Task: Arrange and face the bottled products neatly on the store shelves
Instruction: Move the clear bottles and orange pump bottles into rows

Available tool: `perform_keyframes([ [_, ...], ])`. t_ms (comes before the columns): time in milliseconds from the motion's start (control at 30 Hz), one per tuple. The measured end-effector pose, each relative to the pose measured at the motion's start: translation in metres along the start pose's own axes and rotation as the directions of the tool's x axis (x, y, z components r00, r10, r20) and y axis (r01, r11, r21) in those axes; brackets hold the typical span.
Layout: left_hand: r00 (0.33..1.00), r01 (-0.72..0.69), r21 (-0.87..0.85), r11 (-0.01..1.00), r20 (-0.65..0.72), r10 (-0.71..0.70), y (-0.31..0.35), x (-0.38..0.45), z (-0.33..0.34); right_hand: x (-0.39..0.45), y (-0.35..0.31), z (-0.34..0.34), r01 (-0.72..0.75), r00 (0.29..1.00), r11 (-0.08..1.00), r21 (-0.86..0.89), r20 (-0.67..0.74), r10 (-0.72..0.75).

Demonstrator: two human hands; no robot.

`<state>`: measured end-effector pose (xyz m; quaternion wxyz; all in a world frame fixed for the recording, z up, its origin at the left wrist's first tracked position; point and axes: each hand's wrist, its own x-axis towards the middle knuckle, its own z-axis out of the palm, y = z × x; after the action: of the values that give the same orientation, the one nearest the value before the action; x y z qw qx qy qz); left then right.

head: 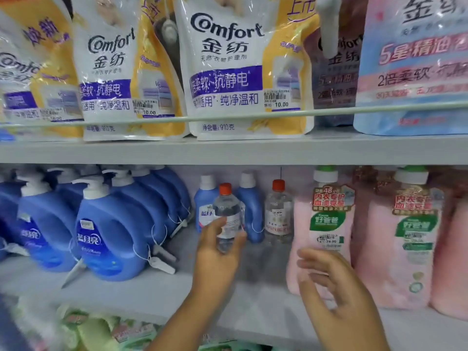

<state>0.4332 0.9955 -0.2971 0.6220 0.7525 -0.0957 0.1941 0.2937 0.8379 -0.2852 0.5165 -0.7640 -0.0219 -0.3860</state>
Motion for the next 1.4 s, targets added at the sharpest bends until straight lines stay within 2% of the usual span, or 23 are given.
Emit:
perform_keyframes([
  [33, 0.997, -0.022, 0.085, 0.996, -0.067, 0.027, -0.002, 0.016, -0.008, 0.005, -0.008, 0.010, -0.017, 0.999, 1.000, 0.024, 0.040, 0.016],
  [67, 0.998, -0.004, 0.158, 0.987, -0.065, 0.015, 0.001, 0.032, -0.012, 0.012, -0.014, 0.020, -0.054, 0.996, 0.998, 0.039, 0.075, 0.051],
  [133, 0.998, 0.036, 0.259, 0.965, 0.034, -0.046, 0.002, 0.058, -0.009, 0.036, -0.031, 0.049, -0.165, 0.985, 0.982, 0.092, 0.073, 0.159],
  [200, 0.986, -0.009, 0.363, 0.932, 0.160, -0.052, -0.002, 0.070, -0.003, 0.069, -0.037, 0.083, -0.291, 0.957, 0.955, 0.052, 0.002, 0.292],
  [233, 0.979, -0.050, 0.362, 0.931, 0.201, -0.025, -0.008, 0.073, -0.001, 0.087, -0.035, 0.100, -0.324, 0.944, 0.946, -0.018, -0.071, 0.322],
  [333, 0.969, -0.117, 0.254, 0.960, 0.243, 0.054, -0.020, 0.079, -0.013, 0.123, -0.019, 0.134, -0.321, 0.930, 0.922, -0.214, -0.254, 0.265],
  [433, 0.943, -0.144, 0.157, 0.977, 0.320, 0.088, -0.024, 0.074, -0.039, 0.139, 0.005, 0.145, -0.340, 0.907, 0.909, -0.241, -0.338, 0.250],
  [500, 0.941, -0.130, 0.029, 0.991, 0.320, 0.114, -0.031, 0.063, -0.061, 0.150, 0.023, 0.148, -0.423, 0.879, 0.865, -0.270, -0.355, 0.319],
  [567, 0.946, -0.128, -0.012, 0.992, 0.300, 0.126, -0.034, 0.049, -0.084, 0.166, 0.039, 0.151, -0.546, 0.821, 0.770, -0.331, -0.396, 0.412],
  [667, 0.939, -0.201, 0.033, 0.979, 0.292, 0.183, -0.047, 0.044, -0.105, 0.179, 0.054, 0.152, -0.664, 0.726, 0.700, -0.262, -0.449, 0.521],
  [700, 0.934, -0.211, 0.029, 0.977, 0.302, 0.193, -0.049, 0.044, -0.109, 0.178, 0.055, 0.152, -0.663, 0.727, 0.702, -0.258, -0.445, 0.523],
  [800, 0.914, -0.237, 0.004, 0.971, 0.340, 0.222, -0.048, 0.046, -0.122, 0.154, 0.045, 0.160, -0.600, 0.787, 0.733, -0.320, -0.403, 0.468],
  [933, 0.899, -0.291, -0.010, 0.957, 0.339, 0.277, -0.047, 0.043, -0.131, 0.123, 0.022, 0.181, -0.549, 0.822, 0.709, -0.442, -0.438, 0.364],
  [1033, 0.917, -0.262, -0.023, 0.965, 0.307, 0.256, -0.049, 0.042, -0.131, 0.091, -0.008, 0.190, -0.499, 0.860, 0.784, -0.369, -0.324, 0.395],
  [1100, 0.914, -0.220, -0.090, 0.971, 0.330, 0.237, -0.048, 0.040, -0.129, 0.064, -0.025, 0.182, -0.432, 0.896, 0.836, -0.337, -0.262, 0.358],
  [1233, 0.897, -0.050, -0.202, 0.978, 0.421, 0.133, -0.036, 0.029, -0.112, 0.025, -0.059, 0.130, -0.417, 0.898, 0.876, -0.242, -0.254, 0.358],
  [1300, 0.875, -0.050, -0.224, 0.973, 0.461, 0.151, -0.029, 0.016, -0.097, 0.008, -0.070, 0.091, -0.453, 0.878, 0.867, -0.206, -0.274, 0.393],
  [1400, 0.855, 0.055, -0.275, 0.960, 0.509, 0.097, -0.017, 0.004, -0.069, -0.011, -0.072, 0.027, -0.491, 0.844, 0.827, -0.273, -0.385, 0.373],
])
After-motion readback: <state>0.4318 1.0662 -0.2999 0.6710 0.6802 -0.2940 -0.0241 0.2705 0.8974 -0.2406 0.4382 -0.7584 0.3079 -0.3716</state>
